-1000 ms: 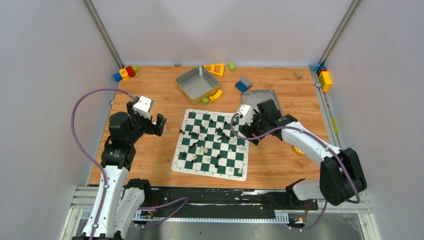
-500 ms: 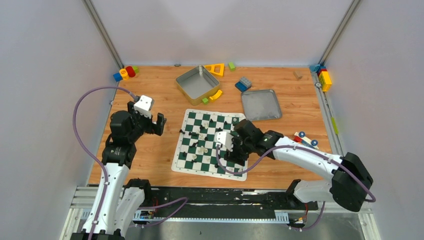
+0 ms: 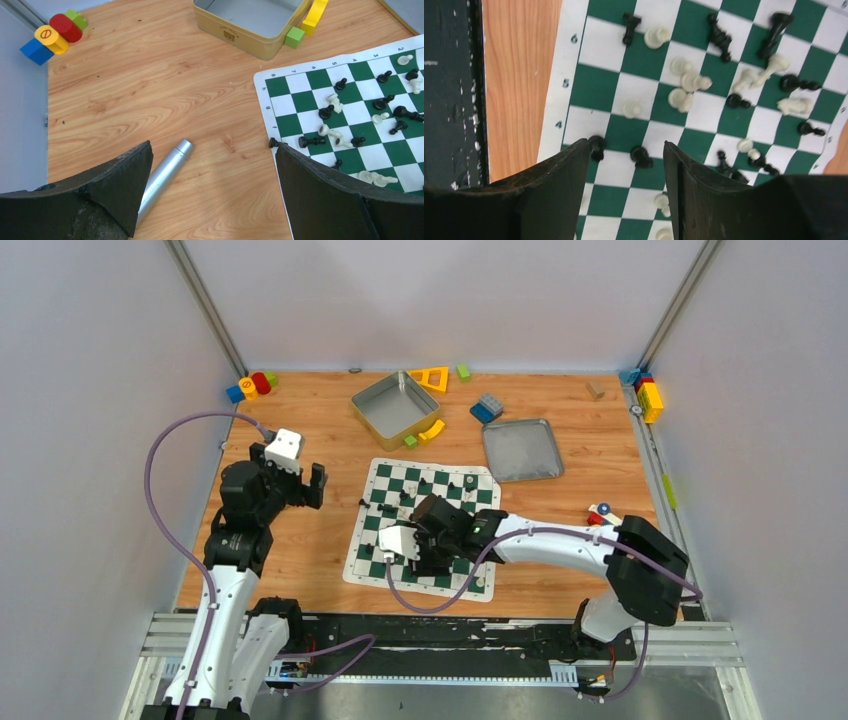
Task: Set up the chess pieces on the board
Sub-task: Move the chessboard to the center of the board.
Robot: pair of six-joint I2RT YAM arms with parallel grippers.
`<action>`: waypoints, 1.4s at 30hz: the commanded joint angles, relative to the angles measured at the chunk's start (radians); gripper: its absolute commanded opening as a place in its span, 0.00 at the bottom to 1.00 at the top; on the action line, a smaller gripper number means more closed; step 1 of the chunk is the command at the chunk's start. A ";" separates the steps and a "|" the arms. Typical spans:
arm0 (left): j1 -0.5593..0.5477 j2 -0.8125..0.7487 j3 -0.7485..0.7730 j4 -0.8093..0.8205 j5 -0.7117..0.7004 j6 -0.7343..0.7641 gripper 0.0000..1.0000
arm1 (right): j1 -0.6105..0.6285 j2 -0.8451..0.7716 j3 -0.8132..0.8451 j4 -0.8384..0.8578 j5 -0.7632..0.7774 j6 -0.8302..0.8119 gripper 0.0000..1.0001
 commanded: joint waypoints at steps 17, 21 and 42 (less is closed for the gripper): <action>0.005 -0.005 0.031 0.053 -0.110 -0.030 1.00 | 0.103 0.266 0.147 0.189 0.113 -0.095 0.54; 0.005 -0.008 0.031 0.053 -0.106 -0.027 1.00 | 0.130 0.265 0.125 0.187 0.120 -0.100 0.54; 0.005 -0.012 0.029 0.051 -0.089 -0.017 1.00 | 0.234 0.218 0.032 0.137 0.094 -0.083 0.53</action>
